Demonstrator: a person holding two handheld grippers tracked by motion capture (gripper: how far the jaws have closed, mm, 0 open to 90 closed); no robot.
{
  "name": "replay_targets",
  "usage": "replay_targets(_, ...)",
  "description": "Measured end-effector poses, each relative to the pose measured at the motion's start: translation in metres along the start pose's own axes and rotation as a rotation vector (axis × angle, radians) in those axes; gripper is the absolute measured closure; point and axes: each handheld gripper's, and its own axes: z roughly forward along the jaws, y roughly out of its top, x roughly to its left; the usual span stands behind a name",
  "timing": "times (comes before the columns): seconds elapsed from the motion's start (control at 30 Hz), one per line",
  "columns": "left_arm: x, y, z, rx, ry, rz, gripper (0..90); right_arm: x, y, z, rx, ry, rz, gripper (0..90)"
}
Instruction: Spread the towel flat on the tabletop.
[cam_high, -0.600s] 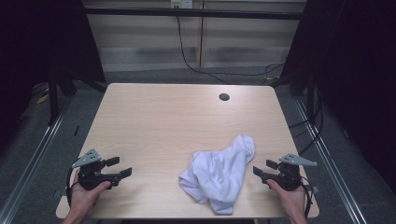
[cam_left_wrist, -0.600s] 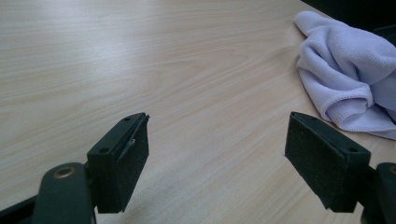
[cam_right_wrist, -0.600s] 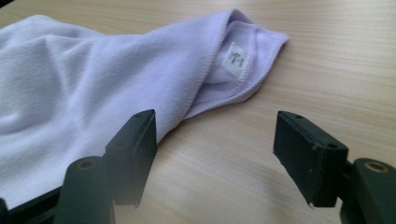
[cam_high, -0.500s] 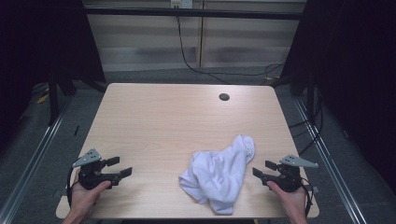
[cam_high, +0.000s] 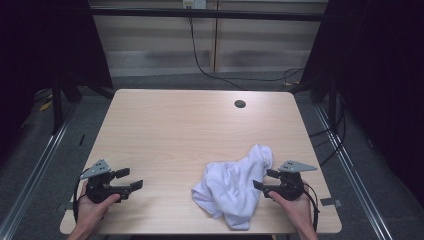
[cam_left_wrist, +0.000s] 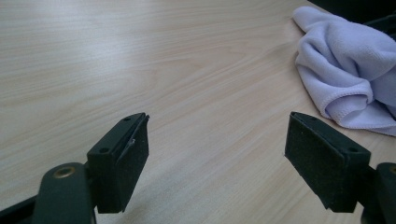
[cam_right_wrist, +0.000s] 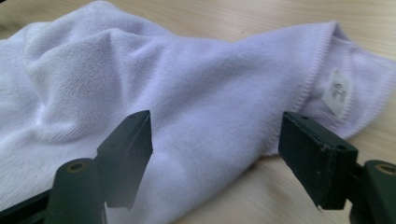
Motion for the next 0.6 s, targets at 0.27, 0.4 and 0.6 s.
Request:
replay_targets(0.27, 0.001, 0.0, 0.001, 0.001, 0.002, -0.004, 21.5, 0.006, 0.008, 0.038, 0.113, -0.002, -0.09, 44.3)
replay_targets(0.4, 0.0, 0.001, 0.003, 0.007, -0.002, 0.003, 21.5, 0.004, 0.014, 0.048, 0.108, 0.022, -0.101, 59.6)
replay_targets(0.6, -0.002, 0.002, 0.005, 0.014, -0.004, 0.011, 21.5, 0.006, 0.032, 0.077, 0.106, 0.099, -0.114, 72.6)
